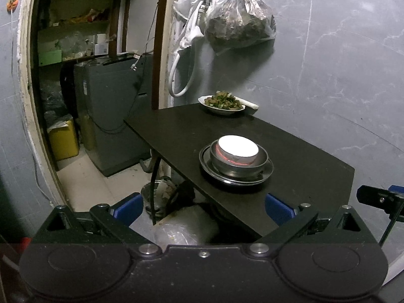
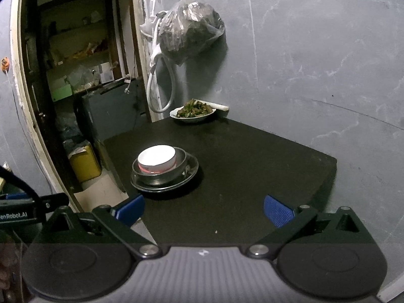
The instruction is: Organize plates and bowls
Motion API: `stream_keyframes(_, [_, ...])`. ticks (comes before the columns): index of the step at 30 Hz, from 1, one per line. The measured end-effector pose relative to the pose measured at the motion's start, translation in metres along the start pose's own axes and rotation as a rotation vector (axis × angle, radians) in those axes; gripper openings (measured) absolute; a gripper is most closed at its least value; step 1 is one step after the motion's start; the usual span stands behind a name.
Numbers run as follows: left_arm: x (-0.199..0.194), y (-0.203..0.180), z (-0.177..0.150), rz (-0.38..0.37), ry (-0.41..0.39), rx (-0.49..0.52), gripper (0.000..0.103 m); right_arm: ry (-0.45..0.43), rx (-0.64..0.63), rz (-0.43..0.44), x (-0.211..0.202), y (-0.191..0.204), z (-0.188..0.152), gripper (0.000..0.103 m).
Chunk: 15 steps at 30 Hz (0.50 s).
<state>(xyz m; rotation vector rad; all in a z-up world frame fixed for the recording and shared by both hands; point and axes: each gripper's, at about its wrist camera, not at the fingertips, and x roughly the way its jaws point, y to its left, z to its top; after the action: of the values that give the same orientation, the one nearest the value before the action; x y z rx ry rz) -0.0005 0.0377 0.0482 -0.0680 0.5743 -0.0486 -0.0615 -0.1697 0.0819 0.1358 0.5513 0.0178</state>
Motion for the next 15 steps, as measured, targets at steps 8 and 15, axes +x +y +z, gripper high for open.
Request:
stream_keyframes(8, [-0.0004, -0.0002, -0.0003, 0.0, -0.001, 0.0, 0.102, 0.011, 0.0, 0.005, -0.002, 0.0015, -0.0033, 0.103])
stream_keyframes(15, [-0.0006, -0.0003, -0.0006, 0.0, -0.001, 0.0, 0.102, 0.017, 0.0, 0.006, -0.0018, 0.0006, -0.0034, 0.103])
